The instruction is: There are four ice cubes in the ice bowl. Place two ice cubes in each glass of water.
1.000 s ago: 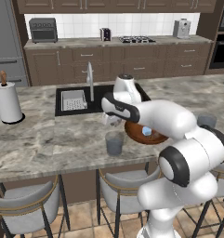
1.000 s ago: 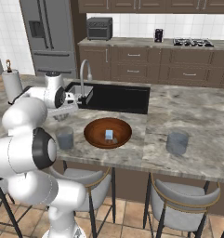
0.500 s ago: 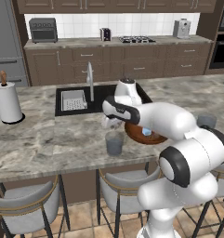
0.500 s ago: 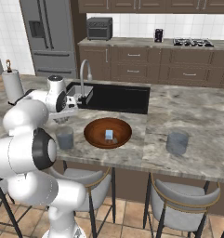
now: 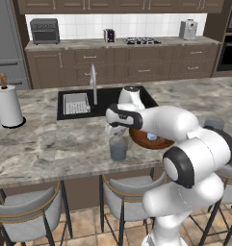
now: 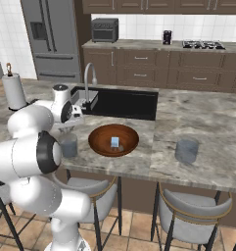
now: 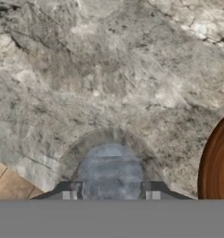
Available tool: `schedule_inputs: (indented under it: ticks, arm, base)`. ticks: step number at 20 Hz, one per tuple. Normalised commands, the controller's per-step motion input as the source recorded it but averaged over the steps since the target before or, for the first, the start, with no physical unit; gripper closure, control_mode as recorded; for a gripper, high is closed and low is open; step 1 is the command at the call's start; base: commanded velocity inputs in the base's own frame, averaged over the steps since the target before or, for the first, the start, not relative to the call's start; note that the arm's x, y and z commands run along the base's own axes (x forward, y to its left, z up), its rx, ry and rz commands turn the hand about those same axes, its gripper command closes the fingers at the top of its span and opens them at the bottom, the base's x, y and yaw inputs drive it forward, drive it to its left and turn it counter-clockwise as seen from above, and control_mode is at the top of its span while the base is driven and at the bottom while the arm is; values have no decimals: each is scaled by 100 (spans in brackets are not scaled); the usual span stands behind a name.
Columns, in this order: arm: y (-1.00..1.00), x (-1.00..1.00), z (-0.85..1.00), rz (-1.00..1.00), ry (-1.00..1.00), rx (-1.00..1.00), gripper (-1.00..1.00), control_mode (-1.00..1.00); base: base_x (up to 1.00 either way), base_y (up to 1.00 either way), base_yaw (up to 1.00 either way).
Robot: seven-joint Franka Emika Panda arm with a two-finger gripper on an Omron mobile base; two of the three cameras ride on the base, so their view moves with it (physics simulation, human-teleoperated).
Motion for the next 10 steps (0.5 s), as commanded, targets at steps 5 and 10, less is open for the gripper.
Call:
schedule_inputs:
  ticks: [5, 10]
  arm:
    - [0, 17, -19, 0, 0, 0, 100, -100]
    - [0, 17, -21, 0, 0, 0, 100, -100]
  base:
    - [0, 0, 0]
    - [0, 0, 0]
